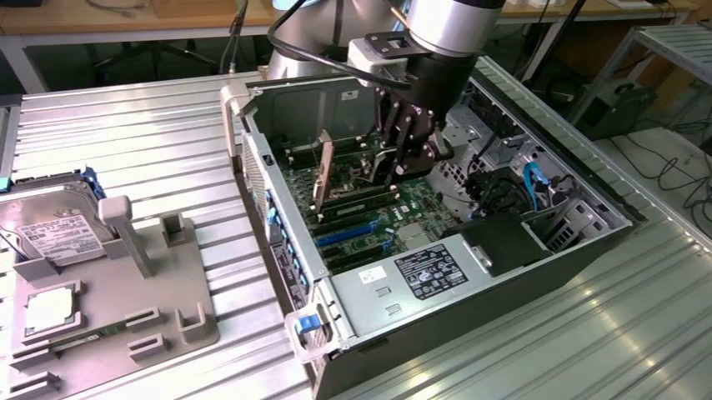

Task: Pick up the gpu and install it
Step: 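Insert the gpu into the slot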

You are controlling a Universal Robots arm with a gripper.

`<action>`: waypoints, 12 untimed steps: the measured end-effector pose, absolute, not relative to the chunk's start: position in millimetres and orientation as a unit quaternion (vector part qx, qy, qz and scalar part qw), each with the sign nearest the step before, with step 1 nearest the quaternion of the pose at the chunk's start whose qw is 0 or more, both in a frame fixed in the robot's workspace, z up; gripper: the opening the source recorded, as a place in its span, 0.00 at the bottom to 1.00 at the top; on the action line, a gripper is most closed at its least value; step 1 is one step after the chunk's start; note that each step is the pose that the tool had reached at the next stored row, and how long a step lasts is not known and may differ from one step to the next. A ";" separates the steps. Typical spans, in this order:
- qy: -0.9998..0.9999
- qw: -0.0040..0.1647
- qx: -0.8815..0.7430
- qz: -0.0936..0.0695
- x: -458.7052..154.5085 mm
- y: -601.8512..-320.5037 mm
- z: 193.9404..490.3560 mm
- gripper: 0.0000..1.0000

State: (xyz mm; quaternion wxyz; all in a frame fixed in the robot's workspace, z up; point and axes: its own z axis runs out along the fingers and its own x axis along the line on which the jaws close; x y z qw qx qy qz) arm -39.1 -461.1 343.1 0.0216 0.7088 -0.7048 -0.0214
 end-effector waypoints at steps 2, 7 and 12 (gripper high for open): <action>-0.705 0.021 0.709 -0.021 -39.1 -461.1 343.1 0.28; -0.705 0.021 0.709 -0.021 -39.1 -461.1 343.1 0.28; -0.705 0.021 0.709 -0.021 -39.1 -460.9 339.0 0.28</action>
